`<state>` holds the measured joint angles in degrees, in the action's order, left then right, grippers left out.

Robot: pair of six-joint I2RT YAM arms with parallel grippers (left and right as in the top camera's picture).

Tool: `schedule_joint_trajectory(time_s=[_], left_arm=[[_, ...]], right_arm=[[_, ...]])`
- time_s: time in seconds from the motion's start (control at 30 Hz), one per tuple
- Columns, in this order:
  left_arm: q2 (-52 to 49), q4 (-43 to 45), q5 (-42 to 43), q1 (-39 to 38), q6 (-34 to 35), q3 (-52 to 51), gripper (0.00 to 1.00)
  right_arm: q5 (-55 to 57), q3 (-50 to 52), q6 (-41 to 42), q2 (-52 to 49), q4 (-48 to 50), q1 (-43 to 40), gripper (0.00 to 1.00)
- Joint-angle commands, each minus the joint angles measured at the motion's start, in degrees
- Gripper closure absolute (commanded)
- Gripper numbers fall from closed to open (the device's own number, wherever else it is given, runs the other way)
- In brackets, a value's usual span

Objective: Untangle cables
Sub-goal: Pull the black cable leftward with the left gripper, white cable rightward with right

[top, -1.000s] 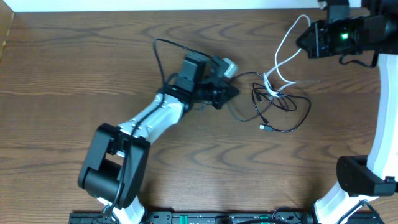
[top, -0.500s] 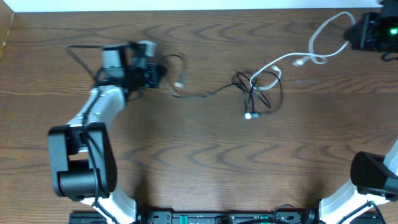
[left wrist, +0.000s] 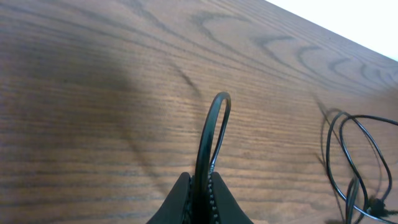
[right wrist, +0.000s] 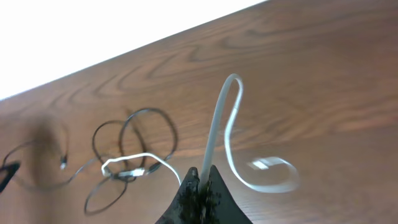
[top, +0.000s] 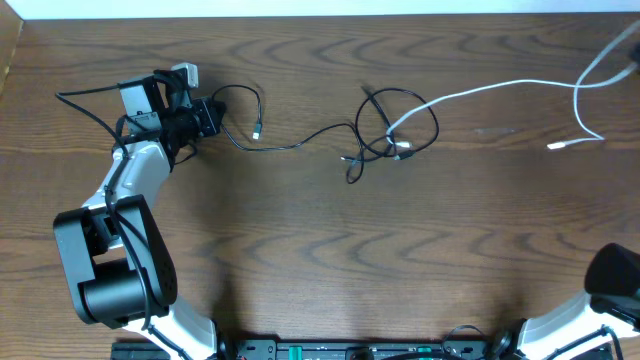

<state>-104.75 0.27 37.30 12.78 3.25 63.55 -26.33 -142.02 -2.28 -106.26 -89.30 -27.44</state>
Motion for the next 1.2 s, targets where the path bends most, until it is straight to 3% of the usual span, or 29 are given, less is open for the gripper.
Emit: schedule_joint_trajectory(time_s=[0.0, 0.57, 0.83, 1.0, 1.17], left_arm=[[-0.07, 0.83, -1.2, 0.5, 0.5, 0.42, 0.93], [-1.4, 4.35, -6.91, 0.9, 0.59, 0.42, 0.92], [-7.21, 5.88, -6.38, 5.22, 8.44, 0.42, 0.93], [-9.99, 6.32, -2.84, 6.84, 8.46, 0.42, 0.92], [-10.14, 6.47, -4.57, 7.34, 8.24, 0.44, 0.93]], right_arm=[[0.28, -0.26, 0.98, -1.73, 0.0, -5.9, 0.99], [4.55, -0.26, 6.16, -4.76, 0.15, -24.17, 0.99], [4.66, -0.26, 9.16, -4.76, -0.07, -32.79, 0.99], [5.57, -0.26, 9.68, -4.79, 0.11, -32.63, 0.99], [19.76, -0.26, 15.91, -7.52, 0.0, -30.18, 0.99]])
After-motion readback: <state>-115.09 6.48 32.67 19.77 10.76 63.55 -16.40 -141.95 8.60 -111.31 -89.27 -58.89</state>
